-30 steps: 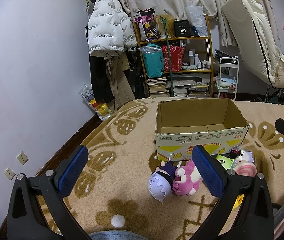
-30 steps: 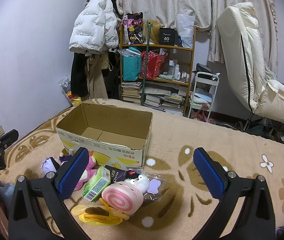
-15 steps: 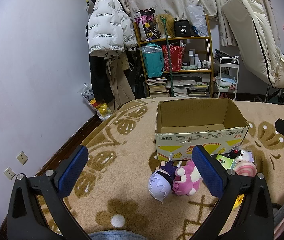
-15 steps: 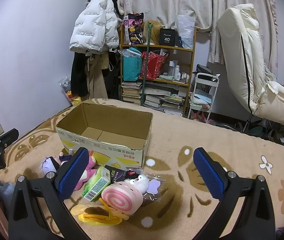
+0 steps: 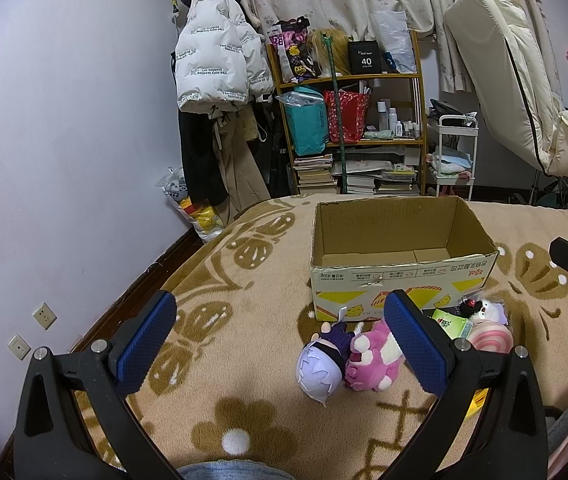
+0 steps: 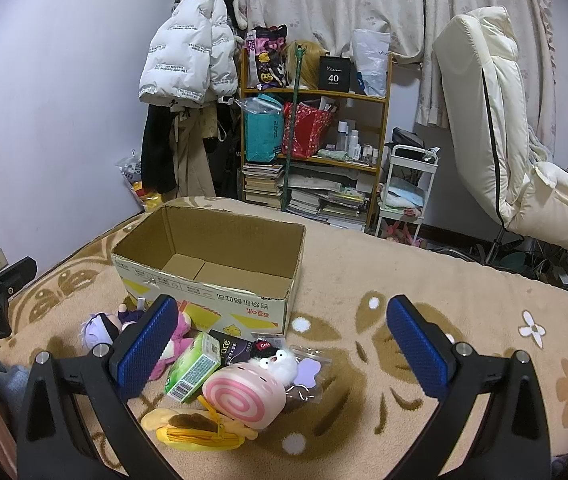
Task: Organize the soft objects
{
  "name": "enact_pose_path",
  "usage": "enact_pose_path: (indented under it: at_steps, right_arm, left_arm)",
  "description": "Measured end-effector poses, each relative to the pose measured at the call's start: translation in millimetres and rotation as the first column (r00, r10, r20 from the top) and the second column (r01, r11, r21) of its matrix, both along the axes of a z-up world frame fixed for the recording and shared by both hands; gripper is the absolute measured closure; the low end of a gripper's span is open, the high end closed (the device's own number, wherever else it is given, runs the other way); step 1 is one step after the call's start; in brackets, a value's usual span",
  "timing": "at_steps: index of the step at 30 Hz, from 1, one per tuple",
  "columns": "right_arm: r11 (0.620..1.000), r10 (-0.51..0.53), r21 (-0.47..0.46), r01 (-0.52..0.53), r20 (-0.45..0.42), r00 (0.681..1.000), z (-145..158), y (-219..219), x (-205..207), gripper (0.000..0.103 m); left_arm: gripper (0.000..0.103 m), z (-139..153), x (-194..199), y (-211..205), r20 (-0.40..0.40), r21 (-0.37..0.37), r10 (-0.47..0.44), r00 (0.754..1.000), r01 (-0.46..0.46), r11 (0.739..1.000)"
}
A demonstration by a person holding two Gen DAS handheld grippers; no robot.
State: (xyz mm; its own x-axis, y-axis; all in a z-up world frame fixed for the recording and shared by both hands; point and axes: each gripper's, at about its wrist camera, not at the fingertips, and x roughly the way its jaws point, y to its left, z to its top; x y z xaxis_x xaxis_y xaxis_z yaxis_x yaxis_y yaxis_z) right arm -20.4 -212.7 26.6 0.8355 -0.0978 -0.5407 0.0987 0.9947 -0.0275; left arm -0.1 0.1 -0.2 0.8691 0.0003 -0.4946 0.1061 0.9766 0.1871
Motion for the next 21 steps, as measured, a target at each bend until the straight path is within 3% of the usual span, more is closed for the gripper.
enact_pose_path:
  at_steps: [7,21]
  right_arm:
    - [1.0,0.002,0.001,-0.002,0.0,1.0,-1,0,1,0.0]
    - [0.998,0.012,0.061,-0.008,-0.064,0.998,-16,-5,22,0.0]
  left_arm:
    - [0.001,0,3,3,-0.012,-0.004,-0.005,1.0,0.005,1.0]
    - [0.001,-21,39,6,-0.147,-0.047,0.017,0.989,-0.024,0.999]
